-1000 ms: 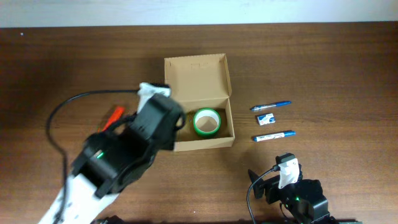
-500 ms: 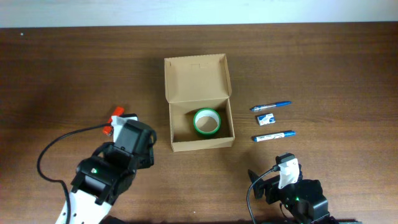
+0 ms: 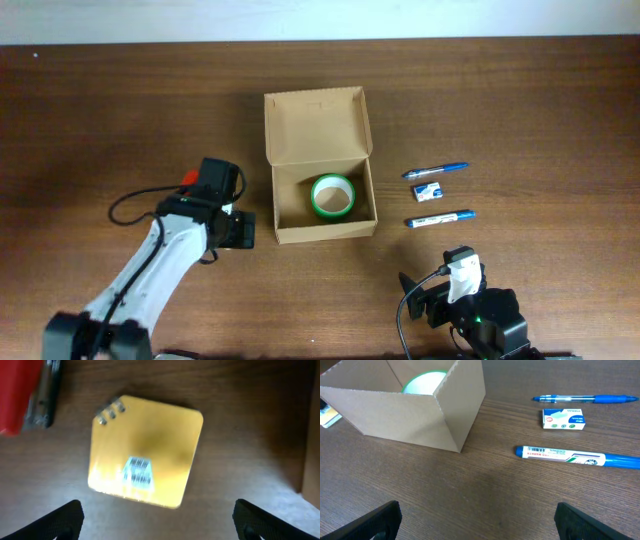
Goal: Pack container
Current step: 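Move the left gripper to the yellow notepad and grasp it, then lower the yellow notepad into the box beside the tape, release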
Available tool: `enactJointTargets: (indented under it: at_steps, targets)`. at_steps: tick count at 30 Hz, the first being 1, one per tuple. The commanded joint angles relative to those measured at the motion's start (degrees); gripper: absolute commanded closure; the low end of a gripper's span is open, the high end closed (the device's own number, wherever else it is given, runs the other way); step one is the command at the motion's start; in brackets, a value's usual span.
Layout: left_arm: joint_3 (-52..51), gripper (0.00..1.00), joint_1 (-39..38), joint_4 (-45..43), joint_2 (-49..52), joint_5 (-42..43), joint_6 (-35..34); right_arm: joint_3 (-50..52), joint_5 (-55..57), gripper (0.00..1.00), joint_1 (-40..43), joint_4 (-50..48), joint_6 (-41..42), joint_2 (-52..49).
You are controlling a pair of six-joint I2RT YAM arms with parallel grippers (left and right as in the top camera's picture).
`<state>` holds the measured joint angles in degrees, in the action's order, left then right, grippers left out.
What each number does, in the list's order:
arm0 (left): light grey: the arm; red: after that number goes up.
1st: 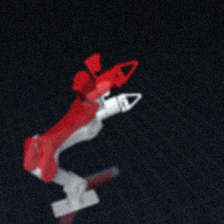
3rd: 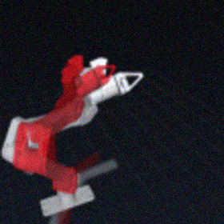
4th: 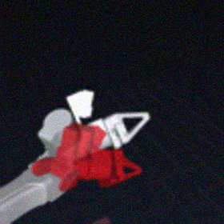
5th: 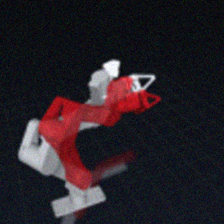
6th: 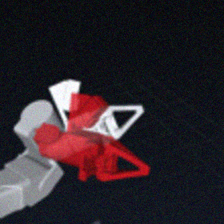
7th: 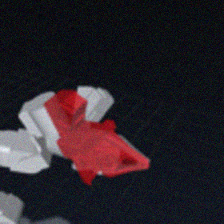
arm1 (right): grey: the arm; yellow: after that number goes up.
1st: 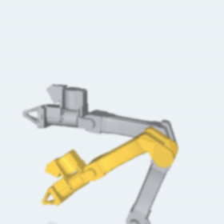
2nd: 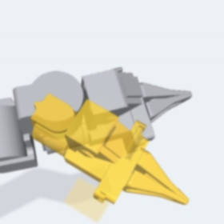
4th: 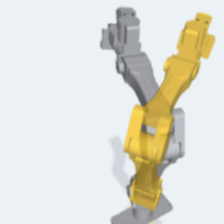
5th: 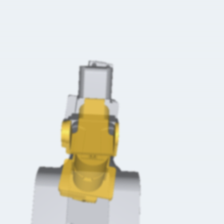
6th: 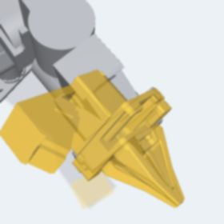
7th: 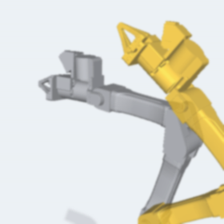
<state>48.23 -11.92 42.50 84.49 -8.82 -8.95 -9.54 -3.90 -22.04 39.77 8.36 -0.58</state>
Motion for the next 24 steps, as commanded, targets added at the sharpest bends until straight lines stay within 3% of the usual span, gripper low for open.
enactJointTargets:
  at_steps: [1, 6, 20, 21, 24]
  targets:
    - [-0.4, 0.05, 1.9, -2.4, 2.9, 1.2, 3.3, 0.3, 0.1, 0.01, 0.3, -0.1, -0.4, 0.4]
    - [-0.4, 0.06, 8.4, -6.9, 6.8, 10.0, 9.3, 0.3, 0.1, 0.01, 0.3, -0.1, -0.4, 0.4]
    - [-0.4, 0.07, 8.6, -10.0, 12.2, 8.4, 11.2, 0.3, 0.0, 0.01, 0.3, -0.1, -0.4, 0.4]
    - [-0.4, 0.09, 8.6, -10.0, 12.2, 8.4, 11.2, 0.3, 0.1, 0.01, 0.3, -0.1, -0.4, 0.4]
    - [-0.4, 0.31, 8.6, -10.0, 12.2, 7.5, 11.2, 0.3, 0.1, 0.01, 0.3, -0.1, -0.4, 0.4]
